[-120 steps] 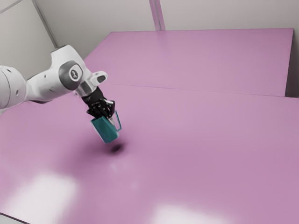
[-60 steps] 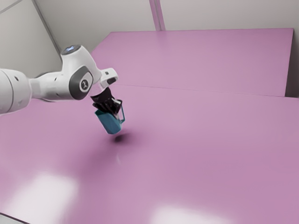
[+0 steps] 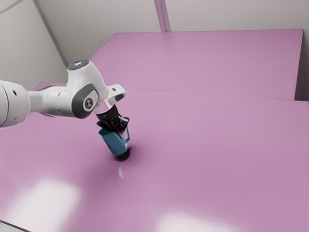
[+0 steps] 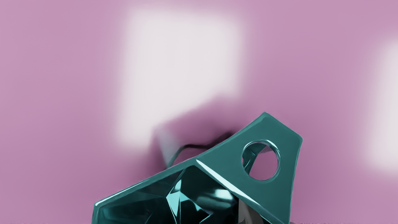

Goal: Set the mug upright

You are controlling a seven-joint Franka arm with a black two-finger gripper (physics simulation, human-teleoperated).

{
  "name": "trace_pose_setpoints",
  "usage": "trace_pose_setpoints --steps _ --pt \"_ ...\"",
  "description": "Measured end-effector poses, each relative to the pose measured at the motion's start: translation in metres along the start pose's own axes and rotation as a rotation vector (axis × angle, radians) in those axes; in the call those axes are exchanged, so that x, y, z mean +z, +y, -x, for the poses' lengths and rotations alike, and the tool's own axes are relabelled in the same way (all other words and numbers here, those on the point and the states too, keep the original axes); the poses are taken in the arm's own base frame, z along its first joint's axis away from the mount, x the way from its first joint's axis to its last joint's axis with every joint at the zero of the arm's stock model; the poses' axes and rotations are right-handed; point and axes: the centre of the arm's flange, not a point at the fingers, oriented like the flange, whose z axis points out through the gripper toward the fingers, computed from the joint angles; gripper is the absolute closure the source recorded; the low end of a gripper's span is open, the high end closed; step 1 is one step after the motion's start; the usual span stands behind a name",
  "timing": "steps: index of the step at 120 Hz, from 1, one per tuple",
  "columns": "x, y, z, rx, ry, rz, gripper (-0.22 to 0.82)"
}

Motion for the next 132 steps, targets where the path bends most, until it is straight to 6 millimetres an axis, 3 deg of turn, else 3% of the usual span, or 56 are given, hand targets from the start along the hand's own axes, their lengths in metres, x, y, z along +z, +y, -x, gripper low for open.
trace_pose_setpoints --steps 27,53,68,85,98,113,132 --pt "0.02 0.006 0.004 -0.039 -0.031 -0.027 0.79" --pt "0.033 -0.018 0.0 -0.129 -0.048 -0.041 0.79" --pt "0.04 -0.02 0.0 -0.154 -0.054 -0.044 0.79" --pt "0.036 -0.016 -0.001 -0.162 -0.045 -0.038 0.48" --pt "0.019 -0.013 -0.001 -0.163 -0.016 -0.029 0.29" --pt "-0.008 -0.011 -0.001 -0.164 0.015 -0.018 0.16" --pt "-0.047 -0.008 -0.008 -0.165 0.053 -0.006 0.08"
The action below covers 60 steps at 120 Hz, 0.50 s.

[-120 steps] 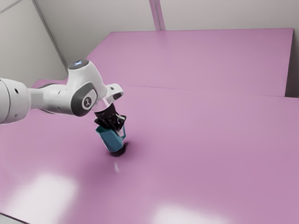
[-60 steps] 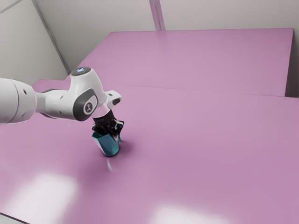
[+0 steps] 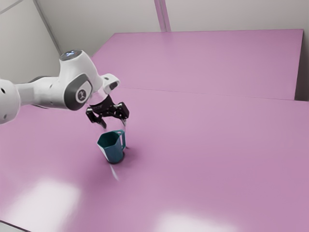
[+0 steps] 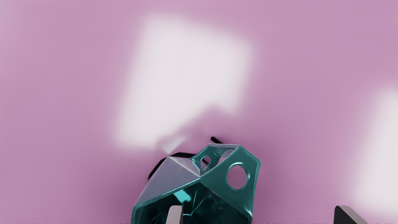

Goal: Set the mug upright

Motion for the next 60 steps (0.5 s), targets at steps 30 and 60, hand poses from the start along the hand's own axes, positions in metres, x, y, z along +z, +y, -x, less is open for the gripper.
trace_pose_setpoints --steps 30,60 --pt "-0.066 0.016 -0.027 0.093 0.068 -0.09 0.02" --pt "-0.12 0.023 -0.04 0.125 0.053 -0.146 0.01"
